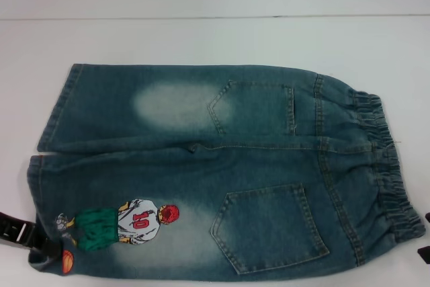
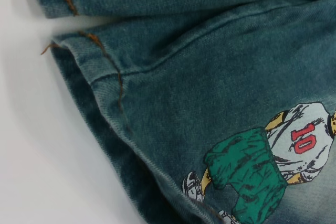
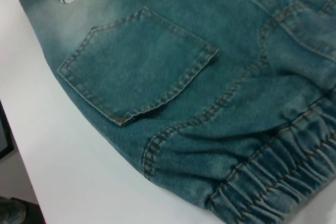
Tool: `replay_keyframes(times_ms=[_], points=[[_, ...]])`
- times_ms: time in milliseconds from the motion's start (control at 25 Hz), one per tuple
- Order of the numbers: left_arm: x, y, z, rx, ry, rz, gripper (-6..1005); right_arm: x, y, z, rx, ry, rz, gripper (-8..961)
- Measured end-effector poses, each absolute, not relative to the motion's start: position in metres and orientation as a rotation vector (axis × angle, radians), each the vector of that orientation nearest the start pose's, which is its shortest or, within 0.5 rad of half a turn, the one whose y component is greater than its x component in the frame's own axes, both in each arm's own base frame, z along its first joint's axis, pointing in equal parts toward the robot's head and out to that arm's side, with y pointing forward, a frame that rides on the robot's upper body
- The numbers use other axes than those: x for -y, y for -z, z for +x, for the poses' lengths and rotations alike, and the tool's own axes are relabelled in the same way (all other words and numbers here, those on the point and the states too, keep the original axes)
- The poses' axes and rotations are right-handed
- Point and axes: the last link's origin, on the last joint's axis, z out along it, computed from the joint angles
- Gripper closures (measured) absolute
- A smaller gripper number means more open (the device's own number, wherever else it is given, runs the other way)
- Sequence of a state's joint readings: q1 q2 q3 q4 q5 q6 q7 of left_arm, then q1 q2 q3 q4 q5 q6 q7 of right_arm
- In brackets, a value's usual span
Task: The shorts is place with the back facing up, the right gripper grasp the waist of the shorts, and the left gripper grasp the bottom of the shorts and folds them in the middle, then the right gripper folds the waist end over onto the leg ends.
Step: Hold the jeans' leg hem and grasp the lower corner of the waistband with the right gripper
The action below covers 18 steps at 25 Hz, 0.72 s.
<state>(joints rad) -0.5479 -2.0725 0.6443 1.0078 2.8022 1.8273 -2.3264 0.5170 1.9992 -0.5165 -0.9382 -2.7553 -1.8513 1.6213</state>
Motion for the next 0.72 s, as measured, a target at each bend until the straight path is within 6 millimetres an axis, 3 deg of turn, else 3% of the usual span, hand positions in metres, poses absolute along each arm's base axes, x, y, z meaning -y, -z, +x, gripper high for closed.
replay_keyframes(times_ms=[360, 720], points=[[-0.289, -0.049, -0.315, 1.797, -0.343, -2.403, 1001, -0.284, -0.058, 0.336, -1.006, 0.203, -2.915, 111], [-0.287, -0.049, -0.316, 1.806, -0.344, -2.399, 1000, -0.289, -0.054, 0.329, -0.896, 0.154, -2.952, 115]])
